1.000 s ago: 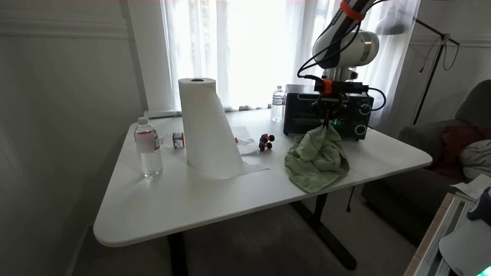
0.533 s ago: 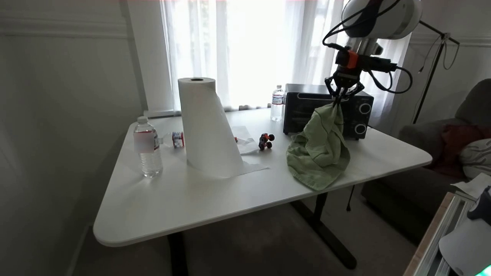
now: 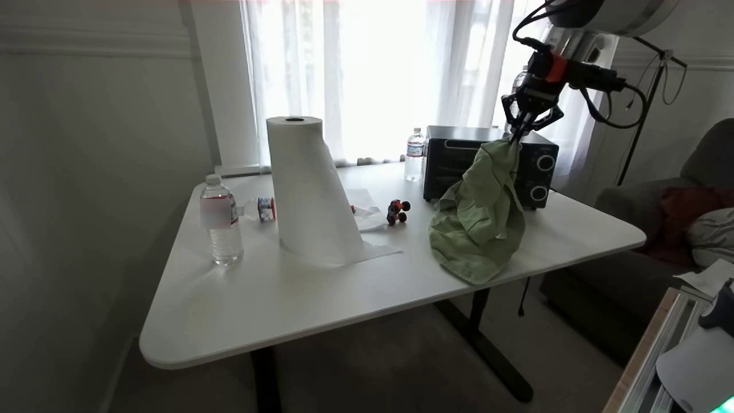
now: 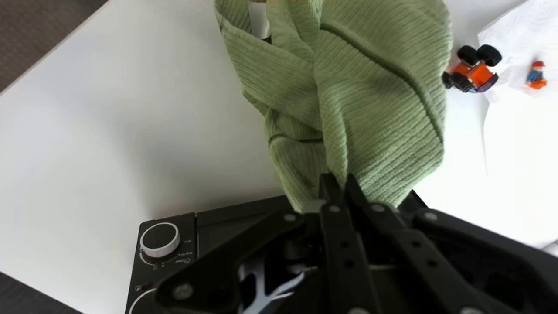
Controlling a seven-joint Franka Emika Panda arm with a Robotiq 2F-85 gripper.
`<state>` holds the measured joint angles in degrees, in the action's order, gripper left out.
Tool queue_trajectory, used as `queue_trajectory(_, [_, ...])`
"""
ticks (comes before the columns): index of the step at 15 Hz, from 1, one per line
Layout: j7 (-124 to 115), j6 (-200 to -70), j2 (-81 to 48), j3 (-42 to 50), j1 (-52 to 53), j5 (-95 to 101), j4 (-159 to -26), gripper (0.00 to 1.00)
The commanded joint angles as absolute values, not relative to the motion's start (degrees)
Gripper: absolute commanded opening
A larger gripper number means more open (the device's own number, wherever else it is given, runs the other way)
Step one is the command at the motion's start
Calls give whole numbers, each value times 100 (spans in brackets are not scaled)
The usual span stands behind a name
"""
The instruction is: Pick up the green towel and put it on top of the oven
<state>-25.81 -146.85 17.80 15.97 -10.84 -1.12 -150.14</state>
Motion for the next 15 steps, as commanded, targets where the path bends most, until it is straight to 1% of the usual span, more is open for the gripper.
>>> queue_trajectory(1, [-2517,-14689,1915,1265,-1398,-182,-15028,3])
queue_trajectory(5, [-2538,-14677,2800,1106,-1789,-72,-14877,3])
queue_trajectory(10, [-2525,-14845,3492,1092,-2028,-411,-14343,2])
queue_trajectory(13, [-2308,-15204,3800,1232,-1797,-858,-14103,3])
queue_trajectory(14, [-2391,-15006,3546,1088,-2024,-672,-14153,3])
queue_trajectory(15, [-2363,-15000,3604,1088,-2020,-702,-14105,4])
